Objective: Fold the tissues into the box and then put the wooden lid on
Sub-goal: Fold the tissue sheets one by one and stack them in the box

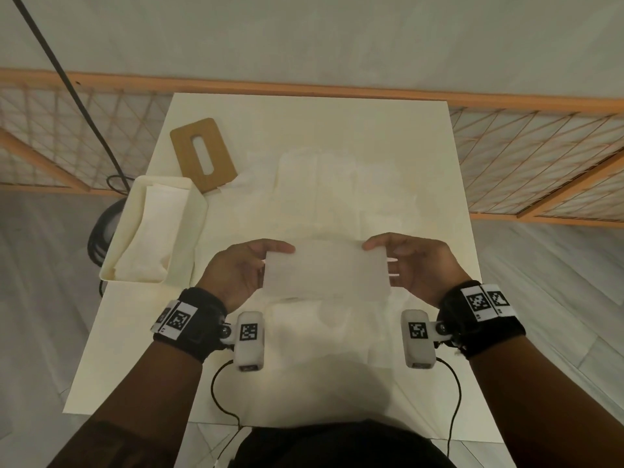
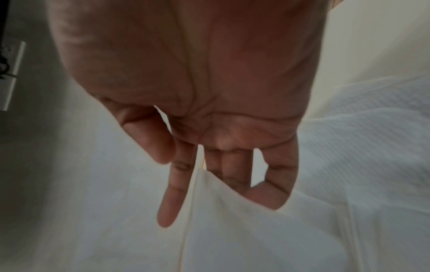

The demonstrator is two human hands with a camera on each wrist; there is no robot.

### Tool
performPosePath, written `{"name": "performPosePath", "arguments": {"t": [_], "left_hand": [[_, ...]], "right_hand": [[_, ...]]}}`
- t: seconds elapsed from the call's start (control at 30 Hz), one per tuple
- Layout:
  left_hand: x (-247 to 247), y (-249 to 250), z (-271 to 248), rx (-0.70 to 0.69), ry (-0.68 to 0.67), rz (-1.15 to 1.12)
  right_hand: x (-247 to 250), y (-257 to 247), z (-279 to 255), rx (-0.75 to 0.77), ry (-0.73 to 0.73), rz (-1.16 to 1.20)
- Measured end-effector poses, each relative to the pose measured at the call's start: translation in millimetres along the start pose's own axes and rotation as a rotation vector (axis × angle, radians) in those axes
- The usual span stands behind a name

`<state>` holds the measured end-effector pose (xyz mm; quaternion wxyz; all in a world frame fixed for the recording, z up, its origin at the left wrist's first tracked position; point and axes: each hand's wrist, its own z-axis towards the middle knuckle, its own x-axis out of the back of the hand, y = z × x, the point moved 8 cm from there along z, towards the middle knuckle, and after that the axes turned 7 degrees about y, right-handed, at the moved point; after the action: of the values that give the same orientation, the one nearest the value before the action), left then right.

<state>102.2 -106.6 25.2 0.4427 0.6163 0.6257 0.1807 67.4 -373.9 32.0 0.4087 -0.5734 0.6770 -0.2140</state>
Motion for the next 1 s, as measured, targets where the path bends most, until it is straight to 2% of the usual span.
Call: {"name": "performPosePath", "arguments": {"t": [0.07,0.1,0.2,0.27,0.4,0.5,0.67,0.7,0.77,0.83,0.87,0.93,1.0], "left_hand": [[-1.1,-6.8,-0.2,0.014,0.004,-0.034],[0.3,-10.9,0.8,0.001,0.035,0.026],[6.8,-23.5,2.7,-0.094,0.135,0.405],[10.1,-33.3,0.1,-0.127,0.184,0.683],[11.2,-70.3,-7.9,-0.06,0.2,1.008],[8.2,-90.0,-9.4,-0.094,0.184,1.143],[9.6,-109.1,-4.4,-0.087,0.237,1.215],[7.9,-107.0,-4.9,-0.115,0.263,1.25],[-3.7,-94.4,-7.5,-0.27,0.313,1.369],[-24.2,-85.0,-8.3,-0.406,0.286,1.435],[-35.1,-85.5,-6.7,-0.425,0.234,1.462],[-48.5,-96.9,1.3,-0.369,0.115,1.545],[-52.0,-107.1,8.7,-0.293,0.062,1.634]], "right_hand": [[0.2,6.4,-0.1,-0.023,0.03,-0.059],[2.8,10.3,0.8,-0.007,0.062,-0.128],[10.5,24.9,2.3,0.061,0.142,-0.357],[20.0,42.8,4.2,0.052,0.199,-0.487],[31.9,82.2,6.4,-0.009,0.263,-0.773],[35.5,93.4,9.6,0.016,0.356,-0.94],[30.0,87.6,17.0,0.019,0.395,-1.123],[30.1,80.0,19.5,0.041,0.434,-1.156],[33.7,59.5,25.0,0.085,0.57,-1.154],[41.2,44.7,33.0,0.056,0.709,-1.13],[45.8,42.0,37.5,0.0,0.753,-1.112],[51.9,37.7,45.3,-0.107,0.797,-1.085],[58.5,34.5,51.1,-0.156,0.821,-1.011]]}}
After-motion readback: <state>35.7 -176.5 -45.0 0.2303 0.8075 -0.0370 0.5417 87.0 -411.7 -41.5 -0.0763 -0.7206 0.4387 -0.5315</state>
